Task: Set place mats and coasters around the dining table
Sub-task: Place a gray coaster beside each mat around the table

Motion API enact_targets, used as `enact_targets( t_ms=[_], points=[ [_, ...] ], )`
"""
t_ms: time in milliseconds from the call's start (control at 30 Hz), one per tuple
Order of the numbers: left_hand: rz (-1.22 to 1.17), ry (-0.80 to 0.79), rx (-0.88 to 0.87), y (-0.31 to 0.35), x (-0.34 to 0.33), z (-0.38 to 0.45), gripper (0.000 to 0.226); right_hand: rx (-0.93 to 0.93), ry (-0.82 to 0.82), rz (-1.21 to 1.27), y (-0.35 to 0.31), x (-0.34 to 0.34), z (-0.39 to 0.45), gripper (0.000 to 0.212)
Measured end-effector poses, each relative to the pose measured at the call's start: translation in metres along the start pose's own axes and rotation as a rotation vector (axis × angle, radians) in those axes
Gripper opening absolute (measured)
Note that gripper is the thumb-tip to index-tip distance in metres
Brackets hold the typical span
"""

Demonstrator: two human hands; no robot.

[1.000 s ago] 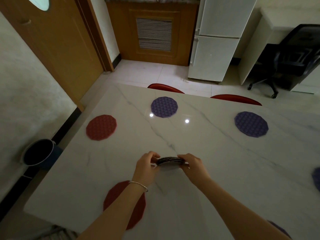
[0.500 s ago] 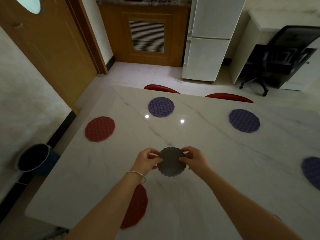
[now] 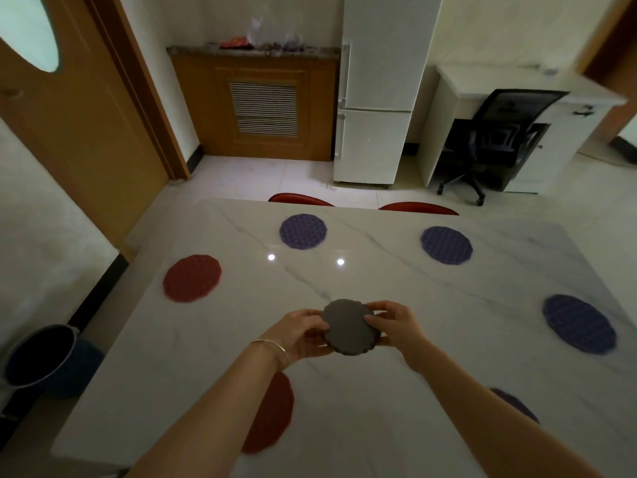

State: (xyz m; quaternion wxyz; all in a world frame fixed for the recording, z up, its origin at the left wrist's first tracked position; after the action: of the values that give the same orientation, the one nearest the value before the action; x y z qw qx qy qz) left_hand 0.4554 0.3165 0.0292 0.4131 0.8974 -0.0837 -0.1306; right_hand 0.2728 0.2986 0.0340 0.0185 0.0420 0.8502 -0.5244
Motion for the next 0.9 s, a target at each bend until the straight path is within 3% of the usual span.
enact_targets(
  t_ms=[167, 267, 333, 500, 700, 900],
  points=[
    [0.039, 0.027, 0.016, -0.018, -0.003, -0.015, 0.025, 0.013, -0.026, -0.080, 0.014, 0.000, -0.017, 0.028],
    [0.058, 0.108, 0.019, -0.031, -0.002, -0.023, 0.026, 0.203, 0.064, -0.630, 0.017, -0.002, -0.030, 0.039],
    [0.059, 0.140, 0.016, -0.040, -0.004, -0.030, 0.026, 0.394, 0.020, -0.812, 0.014, -0.017, -0.050, 0.043],
    [0.014, 0.212, -0.012, -0.057, -0.012, -0.052, 0.019, 0.620, -0.302, -0.739, 0.025, -0.057, -0.095, 0.050],
    [-0.057, 0.243, 0.062, -0.077, -0.023, -0.079, 0.016, 0.553, -0.298, -0.763, 0.031, -0.064, -0.113, 0.021],
    [-0.250, 0.198, 0.049, -0.086, -0.013, -0.085, 0.020, 0.472, -0.315, -0.776, 0.014, -0.070, -0.121, 0.010]
  ],
)
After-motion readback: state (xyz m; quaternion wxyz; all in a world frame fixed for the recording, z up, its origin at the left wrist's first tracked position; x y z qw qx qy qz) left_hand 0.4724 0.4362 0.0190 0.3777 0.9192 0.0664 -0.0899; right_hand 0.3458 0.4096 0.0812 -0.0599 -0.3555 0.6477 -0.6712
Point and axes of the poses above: each hand's wrist, its own z-axis towards the middle knuckle, its own x-axis out of the back of the hand, y = z × x, the point moved 7 cm from there along z, towards the middle knuckle, and after that the axes turned 13 degrees about z, right-handed, at the moved point
